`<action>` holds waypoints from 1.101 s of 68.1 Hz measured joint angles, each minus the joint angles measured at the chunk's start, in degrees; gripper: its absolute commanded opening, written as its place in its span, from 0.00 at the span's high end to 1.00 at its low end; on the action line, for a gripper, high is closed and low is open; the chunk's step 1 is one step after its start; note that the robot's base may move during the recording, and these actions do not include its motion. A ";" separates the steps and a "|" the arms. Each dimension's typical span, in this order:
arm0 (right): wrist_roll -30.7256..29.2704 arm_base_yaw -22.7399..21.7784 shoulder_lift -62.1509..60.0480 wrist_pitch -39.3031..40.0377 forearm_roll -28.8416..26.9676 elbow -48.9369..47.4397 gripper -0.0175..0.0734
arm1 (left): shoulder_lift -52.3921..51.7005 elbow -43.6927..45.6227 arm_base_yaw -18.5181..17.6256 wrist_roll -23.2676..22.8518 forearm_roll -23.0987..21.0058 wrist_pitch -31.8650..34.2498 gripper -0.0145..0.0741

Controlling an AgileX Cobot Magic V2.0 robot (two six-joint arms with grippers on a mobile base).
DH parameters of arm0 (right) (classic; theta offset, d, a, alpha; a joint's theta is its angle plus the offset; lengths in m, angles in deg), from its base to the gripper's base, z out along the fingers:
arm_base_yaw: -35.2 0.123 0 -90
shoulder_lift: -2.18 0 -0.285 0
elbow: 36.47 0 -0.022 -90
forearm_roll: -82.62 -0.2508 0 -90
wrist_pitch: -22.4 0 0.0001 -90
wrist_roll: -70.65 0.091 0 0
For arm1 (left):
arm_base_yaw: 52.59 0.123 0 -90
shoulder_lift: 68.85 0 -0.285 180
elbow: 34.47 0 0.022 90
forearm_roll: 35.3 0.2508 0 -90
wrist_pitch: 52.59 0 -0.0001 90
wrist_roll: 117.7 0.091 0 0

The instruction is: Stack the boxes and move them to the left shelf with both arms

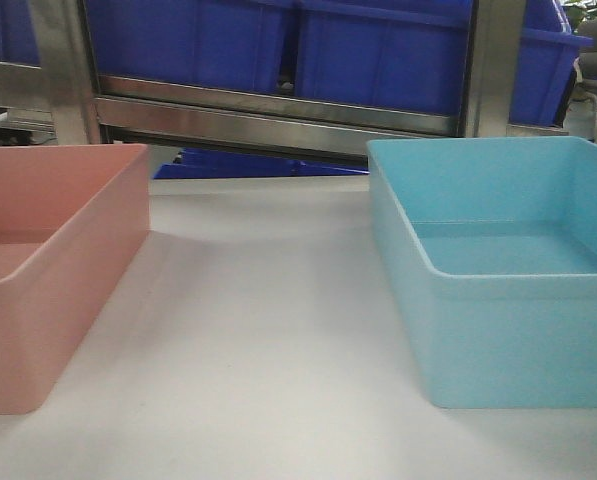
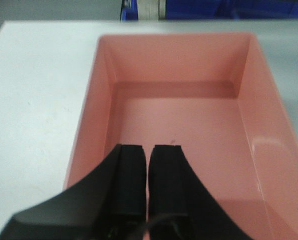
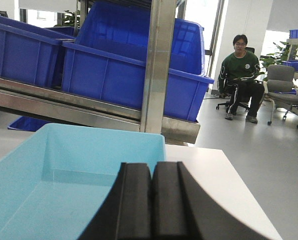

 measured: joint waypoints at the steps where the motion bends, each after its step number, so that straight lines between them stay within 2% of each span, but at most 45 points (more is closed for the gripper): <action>1: 0.00 0.00 0.00 0.00 0.00 0.00 0.75 | 1.40 1.01 0.00 0.00 0.00 -0.94 0.82; 6: 0.00 0.00 0.00 0.00 0.00 0.00 0.75 | 7.07 5.34 0.00 0.00 -0.08 -4.64 0.76; 19: 0.00 0.00 0.00 0.00 0.00 0.00 0.75 | 19.95 16.83 0.11 0.00 -0.99 -13.75 0.38; 30: 0.00 0.00 0.00 0.00 0.00 0.00 0.75 | 29.13 27.80 3.24 0.45 -1.99 -24.16 0.38; 38: 0.00 0.00 0.00 0.00 0.00 0.00 0.75 | 36.08 35.52 6.59 3.58 -2.07 -31.69 0.38; 51: 0.00 0.00 0.00 0.00 0.00 0.00 0.75 | 45.88 44.86 8.87 5.61 -2.07 -39.00 0.38; 75: 0.00 0.00 0.00 0.00 0.00 0.00 0.75 | 57.30 49.95 13.03 7.08 -0.58 -41.21 0.38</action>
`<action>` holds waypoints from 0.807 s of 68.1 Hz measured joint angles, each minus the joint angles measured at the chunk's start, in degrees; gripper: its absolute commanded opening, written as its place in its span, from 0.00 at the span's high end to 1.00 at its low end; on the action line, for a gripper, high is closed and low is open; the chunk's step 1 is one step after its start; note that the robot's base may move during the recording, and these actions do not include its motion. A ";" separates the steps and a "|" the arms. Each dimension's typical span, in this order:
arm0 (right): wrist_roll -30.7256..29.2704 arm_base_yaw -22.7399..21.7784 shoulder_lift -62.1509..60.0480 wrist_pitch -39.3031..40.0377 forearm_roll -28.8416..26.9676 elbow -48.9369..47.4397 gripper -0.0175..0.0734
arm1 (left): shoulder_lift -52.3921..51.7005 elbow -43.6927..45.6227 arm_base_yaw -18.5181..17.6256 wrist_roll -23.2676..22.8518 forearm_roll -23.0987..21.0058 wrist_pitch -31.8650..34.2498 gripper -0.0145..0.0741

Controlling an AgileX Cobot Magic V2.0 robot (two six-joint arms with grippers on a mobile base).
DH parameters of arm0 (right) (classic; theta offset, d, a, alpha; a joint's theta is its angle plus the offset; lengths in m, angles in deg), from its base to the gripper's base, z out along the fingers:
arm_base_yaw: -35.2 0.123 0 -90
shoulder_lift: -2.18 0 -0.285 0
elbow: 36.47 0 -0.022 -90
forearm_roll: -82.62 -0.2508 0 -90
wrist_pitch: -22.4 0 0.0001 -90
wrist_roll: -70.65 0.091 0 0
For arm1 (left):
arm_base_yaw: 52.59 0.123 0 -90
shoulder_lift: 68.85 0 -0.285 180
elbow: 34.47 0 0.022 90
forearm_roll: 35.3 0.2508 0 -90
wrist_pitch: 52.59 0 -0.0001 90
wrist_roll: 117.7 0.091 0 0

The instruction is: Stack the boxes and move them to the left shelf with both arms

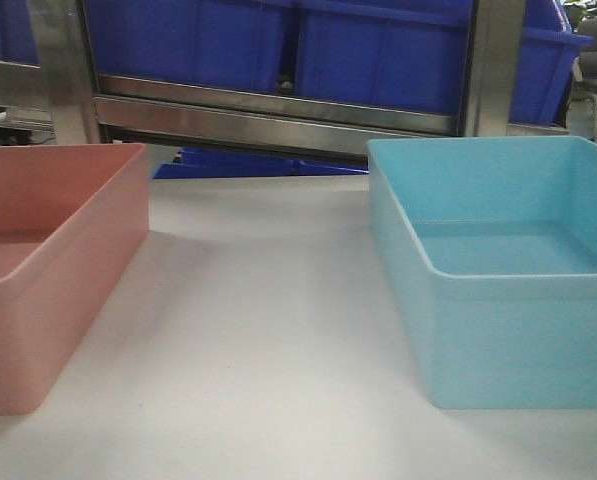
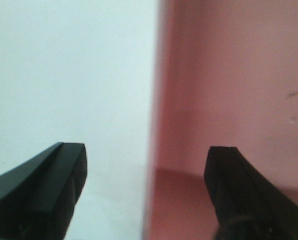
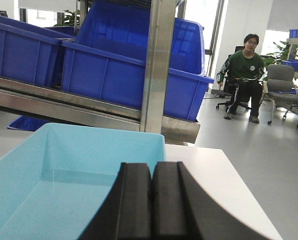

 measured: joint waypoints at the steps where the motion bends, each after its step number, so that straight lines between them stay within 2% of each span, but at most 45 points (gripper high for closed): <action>1: 0.00 0.00 0.00 0.00 0.00 0.00 0.75 | 0.28 0.09 0.23 -0.01 0.09 0.00 0.38; 11: 0.00 0.00 0.00 0.00 0.00 0.00 0.75 | 2.15 0.43 0.64 -0.01 0.12 0.11 0.44; 27: 0.00 0.00 0.00 0.00 0.00 0.00 0.75 | 3.46 0.50 0.64 -0.01 -0.32 0.00 0.78; 32: 0.00 0.00 0.00 0.00 0.00 0.00 0.75 | 3.60 0.50 0.64 -0.01 -0.93 -0.24 0.86; 55: 0.00 0.00 0.00 0.00 0.00 0.00 0.75 | 4.31 2.74 0.64 -0.01 -3.20 -3.68 0.85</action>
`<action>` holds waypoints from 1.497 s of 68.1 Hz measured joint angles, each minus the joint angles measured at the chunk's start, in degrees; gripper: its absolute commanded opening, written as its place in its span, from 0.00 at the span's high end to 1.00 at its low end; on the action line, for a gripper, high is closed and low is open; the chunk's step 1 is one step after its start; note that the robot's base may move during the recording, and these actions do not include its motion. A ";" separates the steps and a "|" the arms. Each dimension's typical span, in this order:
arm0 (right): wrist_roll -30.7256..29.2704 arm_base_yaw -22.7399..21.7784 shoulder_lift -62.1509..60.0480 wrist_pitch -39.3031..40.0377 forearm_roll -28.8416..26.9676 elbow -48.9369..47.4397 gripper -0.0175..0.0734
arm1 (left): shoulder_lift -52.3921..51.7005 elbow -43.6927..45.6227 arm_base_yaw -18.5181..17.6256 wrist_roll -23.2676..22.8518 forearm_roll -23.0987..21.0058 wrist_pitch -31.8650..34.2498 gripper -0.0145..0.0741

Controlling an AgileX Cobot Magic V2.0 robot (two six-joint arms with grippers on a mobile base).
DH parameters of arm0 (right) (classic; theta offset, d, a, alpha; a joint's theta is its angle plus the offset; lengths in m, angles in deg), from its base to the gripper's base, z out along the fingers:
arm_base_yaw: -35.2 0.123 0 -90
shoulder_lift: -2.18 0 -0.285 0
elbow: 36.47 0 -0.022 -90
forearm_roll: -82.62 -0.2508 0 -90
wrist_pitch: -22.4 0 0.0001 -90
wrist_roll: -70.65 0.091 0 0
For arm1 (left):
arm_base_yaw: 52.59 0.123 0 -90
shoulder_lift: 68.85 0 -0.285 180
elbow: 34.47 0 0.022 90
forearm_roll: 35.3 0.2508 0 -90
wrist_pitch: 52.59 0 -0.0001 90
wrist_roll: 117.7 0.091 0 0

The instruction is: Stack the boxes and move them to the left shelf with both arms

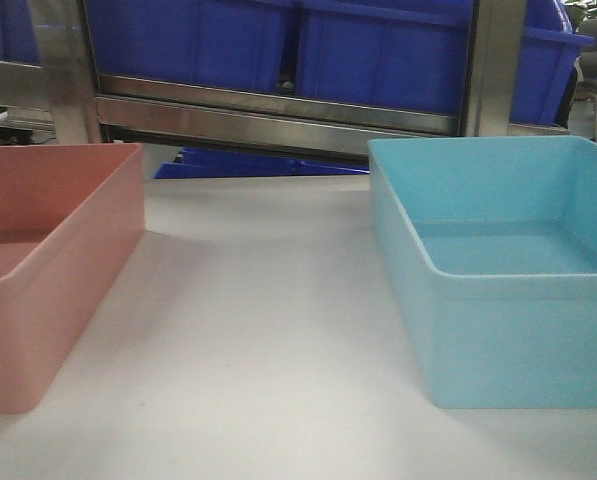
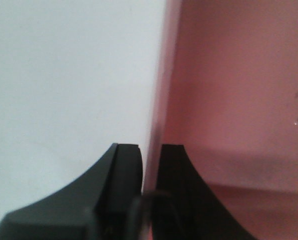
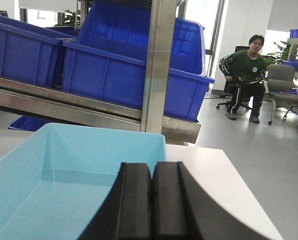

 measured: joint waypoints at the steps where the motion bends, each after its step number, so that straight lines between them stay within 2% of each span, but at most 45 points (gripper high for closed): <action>1: 0.00 0.00 0.00 0.00 0.00 0.00 0.75 | 0.00 0.15 0.00 0.00 -0.27 -0.36 0.85; 16: 0.00 0.00 0.00 0.00 0.00 0.00 0.75 | -3.35 0.76 -1.51 0.00 -5.48 -3.30 0.85; 22: 0.00 0.00 0.00 0.00 0.00 0.00 0.75 | -4.80 0.76 -3.58 -0.25 -7.09 -3.67 0.85; 33: 0.00 0.00 0.00 0.00 0.00 0.00 0.75 | -5.54 0.76 -7.90 -3.48 -13.30 -3.67 0.85; 42: 0.00 0.00 0.00 0.00 0.00 0.00 0.75 | -5.54 -0.44 -13.53 -7.52 -15.01 -3.09 0.85; 61: 0.00 0.00 0.00 0.00 0.00 0.00 0.75 | -5.54 -5.82 -24.47 -12.81 -15.02 4.38 0.85; 72: 0.00 0.00 0.00 0.00 0.00 0.00 0.75 | -5.54 -7.99 -29.88 -16.60 -13.44 8.70 0.85; 87: 0.00 0.00 0.00 0.00 0.00 0.00 0.75 | -5.54 -8.33 -31.04 -19.47 -12.58 9.86 0.85; 102: 0.00 0.00 0.00 0.00 0.00 0.00 0.75 | -5.54 -8.43 -31.04 -19.98 -10.59 9.42 0.85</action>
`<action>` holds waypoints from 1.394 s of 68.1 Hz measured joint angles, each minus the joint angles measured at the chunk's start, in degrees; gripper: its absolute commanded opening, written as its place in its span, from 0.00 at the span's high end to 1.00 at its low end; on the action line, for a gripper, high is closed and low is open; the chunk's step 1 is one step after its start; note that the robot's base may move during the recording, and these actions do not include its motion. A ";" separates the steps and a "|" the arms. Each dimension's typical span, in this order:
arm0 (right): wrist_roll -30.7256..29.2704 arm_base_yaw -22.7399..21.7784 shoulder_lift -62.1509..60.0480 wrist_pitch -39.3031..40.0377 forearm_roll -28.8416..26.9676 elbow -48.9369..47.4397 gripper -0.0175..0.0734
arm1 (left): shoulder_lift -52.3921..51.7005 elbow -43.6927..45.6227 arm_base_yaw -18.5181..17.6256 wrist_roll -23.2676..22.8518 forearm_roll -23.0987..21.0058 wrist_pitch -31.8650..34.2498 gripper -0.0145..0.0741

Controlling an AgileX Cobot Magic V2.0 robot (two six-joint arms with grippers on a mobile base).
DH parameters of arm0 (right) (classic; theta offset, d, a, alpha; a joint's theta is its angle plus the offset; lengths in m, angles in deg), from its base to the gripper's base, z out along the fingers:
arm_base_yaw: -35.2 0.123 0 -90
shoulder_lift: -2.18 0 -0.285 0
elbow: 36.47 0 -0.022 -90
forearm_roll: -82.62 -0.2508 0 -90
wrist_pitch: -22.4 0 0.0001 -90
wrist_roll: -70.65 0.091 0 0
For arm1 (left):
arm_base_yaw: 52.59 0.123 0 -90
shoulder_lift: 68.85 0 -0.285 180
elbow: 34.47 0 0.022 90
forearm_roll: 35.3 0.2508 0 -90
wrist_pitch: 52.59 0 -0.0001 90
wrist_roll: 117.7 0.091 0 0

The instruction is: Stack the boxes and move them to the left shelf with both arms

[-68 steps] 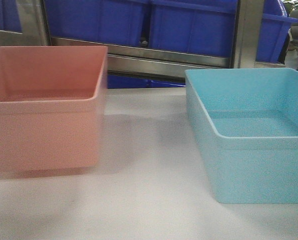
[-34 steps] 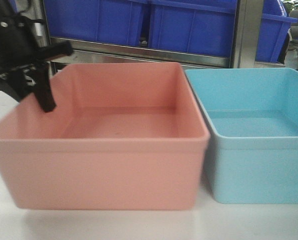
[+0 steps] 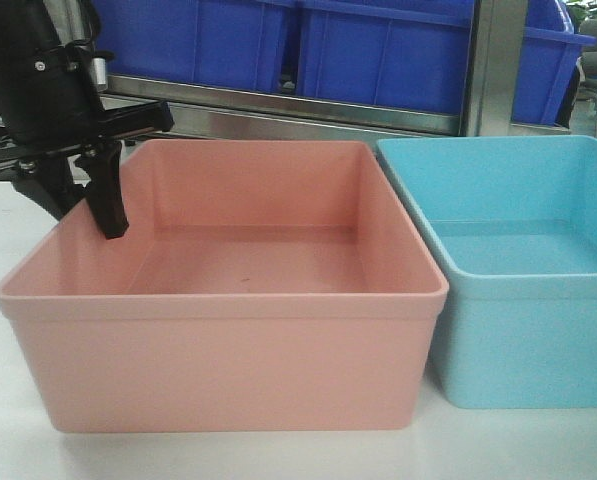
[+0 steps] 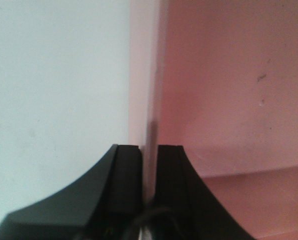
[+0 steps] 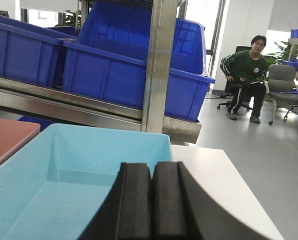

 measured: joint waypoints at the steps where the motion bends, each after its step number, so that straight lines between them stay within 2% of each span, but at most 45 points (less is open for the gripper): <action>1: 0.00 0.00 0.00 0.00 0.00 0.00 0.75 | 0.00 0.00 0.00 0.00 0.11 -0.01 0.85; 30: 0.00 0.00 0.00 0.00 0.00 0.00 0.75 | 0.00 0.00 0.00 -0.13 -0.10 0.18 0.82; 35: 0.00 0.00 0.00 0.00 0.00 0.00 0.75 | 0.00 0.00 0.00 0.22 -0.10 0.52 0.75; 46: 0.00 0.00 0.00 0.00 0.00 0.00 0.75 | 0.00 0.00 0.00 2.28 -0.60 1.19 0.45; 50: 0.00 0.00 0.00 0.00 0.00 0.00 0.75 | -0.08 0.00 0.00 2.40 -0.69 1.34 0.41; 58: 0.00 0.00 0.00 0.00 0.00 0.00 0.75 | -1.46 0.00 0.00 2.76 -0.82 1.40 0.42; 69: 0.00 0.00 0.00 0.00 0.00 0.00 0.75 | -7.88 0.00 0.00 3.43 1.46 1.47 0.42; 77: 0.00 0.00 0.00 0.00 0.00 0.00 0.75 | -13.38 0.00 0.00 6.69 2.26 2.60 0.42; 83: 0.00 0.00 0.00 0.00 0.00 0.00 0.75 | -17.32 -1.91 0.00 10.64 2.31 6.74 0.42; 89: 0.00 0.00 0.00 0.00 0.00 0.00 0.75 | -22.17 -7.19 0.00 14.07 1.66 16.08 0.42; 95: 0.00 0.00 0.00 0.00 0.00 0.00 0.75 | -26.83 -14.98 0.00 15.65 1.26 26.22 0.42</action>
